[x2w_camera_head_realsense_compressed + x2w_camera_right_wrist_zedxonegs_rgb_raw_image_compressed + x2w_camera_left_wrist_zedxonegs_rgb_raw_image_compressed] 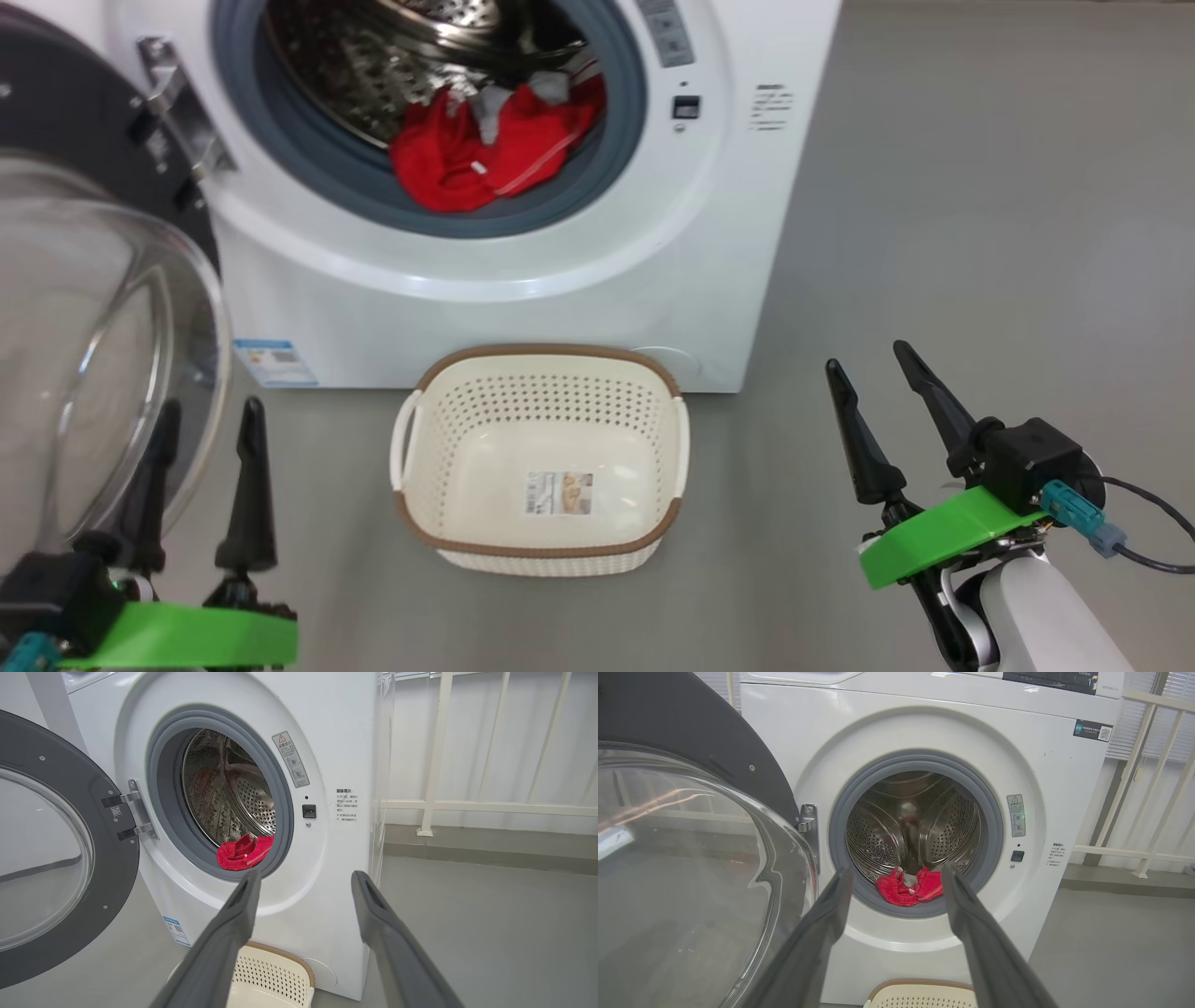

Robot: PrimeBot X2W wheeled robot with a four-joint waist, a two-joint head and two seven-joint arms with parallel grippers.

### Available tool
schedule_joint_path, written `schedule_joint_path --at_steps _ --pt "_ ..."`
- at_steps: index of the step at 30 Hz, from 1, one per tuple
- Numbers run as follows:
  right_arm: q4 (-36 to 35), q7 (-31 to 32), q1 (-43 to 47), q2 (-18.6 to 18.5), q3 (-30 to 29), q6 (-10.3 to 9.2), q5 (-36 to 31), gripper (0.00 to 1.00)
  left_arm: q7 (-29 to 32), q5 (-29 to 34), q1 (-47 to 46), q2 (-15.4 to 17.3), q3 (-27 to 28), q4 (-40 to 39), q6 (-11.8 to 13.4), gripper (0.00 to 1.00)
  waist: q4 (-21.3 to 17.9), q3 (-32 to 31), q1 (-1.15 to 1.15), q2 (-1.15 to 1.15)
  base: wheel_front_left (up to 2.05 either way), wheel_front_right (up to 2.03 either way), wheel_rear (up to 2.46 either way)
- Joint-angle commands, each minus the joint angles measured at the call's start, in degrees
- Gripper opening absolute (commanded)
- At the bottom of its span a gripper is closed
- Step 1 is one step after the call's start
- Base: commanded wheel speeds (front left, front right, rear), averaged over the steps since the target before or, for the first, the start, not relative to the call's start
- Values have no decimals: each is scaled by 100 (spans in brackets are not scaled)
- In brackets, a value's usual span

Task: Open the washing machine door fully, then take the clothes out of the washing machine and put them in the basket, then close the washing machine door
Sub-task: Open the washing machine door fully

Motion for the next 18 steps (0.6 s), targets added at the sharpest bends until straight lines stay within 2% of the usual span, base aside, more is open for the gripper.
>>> schedule_joint_path --at_steps 1,10,18 --pt "-221 -37 1 27 98 36 -72 100 25 -45 11 158 189 -90 -34 100 -238 -130 0 0 0 0 0" --pt "-441 -37 376 27 101 36 -112 100 -32 -10 552 201 215 29 -38 100 -604 -449 0 0 0 0 0" --pt "-496 -37 697 27 -2 36 -188 100 -124 216 938 84 134 286 27 100 -708 -651 0 0 0 0 0"
